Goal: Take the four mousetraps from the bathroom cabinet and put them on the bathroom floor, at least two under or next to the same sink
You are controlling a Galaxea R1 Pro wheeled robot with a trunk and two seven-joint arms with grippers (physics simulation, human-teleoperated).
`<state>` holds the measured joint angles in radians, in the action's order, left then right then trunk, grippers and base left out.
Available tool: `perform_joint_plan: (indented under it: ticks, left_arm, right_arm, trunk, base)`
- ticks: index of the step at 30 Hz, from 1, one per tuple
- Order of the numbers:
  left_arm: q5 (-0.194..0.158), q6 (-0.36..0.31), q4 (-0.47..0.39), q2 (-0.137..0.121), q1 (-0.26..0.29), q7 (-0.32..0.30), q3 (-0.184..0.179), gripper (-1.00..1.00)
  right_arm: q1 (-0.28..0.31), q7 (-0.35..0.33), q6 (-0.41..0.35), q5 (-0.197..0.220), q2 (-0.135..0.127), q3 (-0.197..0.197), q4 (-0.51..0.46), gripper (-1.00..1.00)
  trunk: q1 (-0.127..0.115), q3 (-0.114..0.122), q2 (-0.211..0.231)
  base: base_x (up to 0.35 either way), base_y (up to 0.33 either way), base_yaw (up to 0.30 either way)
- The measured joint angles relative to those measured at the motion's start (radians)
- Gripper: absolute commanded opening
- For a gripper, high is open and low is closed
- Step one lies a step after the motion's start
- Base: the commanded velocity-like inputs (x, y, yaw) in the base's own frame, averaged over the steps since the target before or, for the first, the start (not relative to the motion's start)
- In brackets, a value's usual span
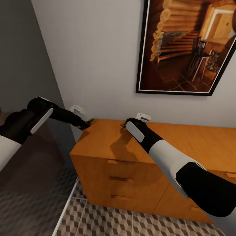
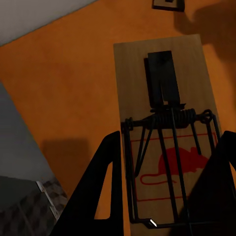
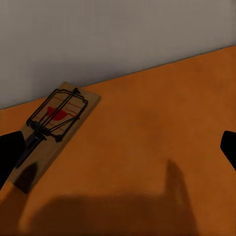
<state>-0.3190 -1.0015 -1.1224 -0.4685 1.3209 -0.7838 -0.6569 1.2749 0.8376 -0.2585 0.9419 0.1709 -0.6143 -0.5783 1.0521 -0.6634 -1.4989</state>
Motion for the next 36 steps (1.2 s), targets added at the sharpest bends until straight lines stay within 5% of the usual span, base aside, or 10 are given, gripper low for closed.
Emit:
perform_joint_plan:
  ticks: [26, 36]
  left_arm:
    - [0.0, 0.0, -0.001, 0.001, 0.0, 0.001, -0.001, -1.0]
    - [0.0, 0.0, -0.001, 0.001, 0.0, 0.0, -0.001, -1.0]
  right_arm:
    - [-0.008, -0.002, 0.0, -0.005, -0.002, 0.0, -0.017, 1.0]
    - [-0.008, -0.002, 0.0, -0.005, -0.002, -0.001, -0.018, 1.0]
  trunk:
    - [0.0, 0.0, 0.0]
    - [0.0, 0.0, 0.0]
  base:
    - [0.0, 0.0, 0.001]
    - [0.0, 0.0, 0.201]
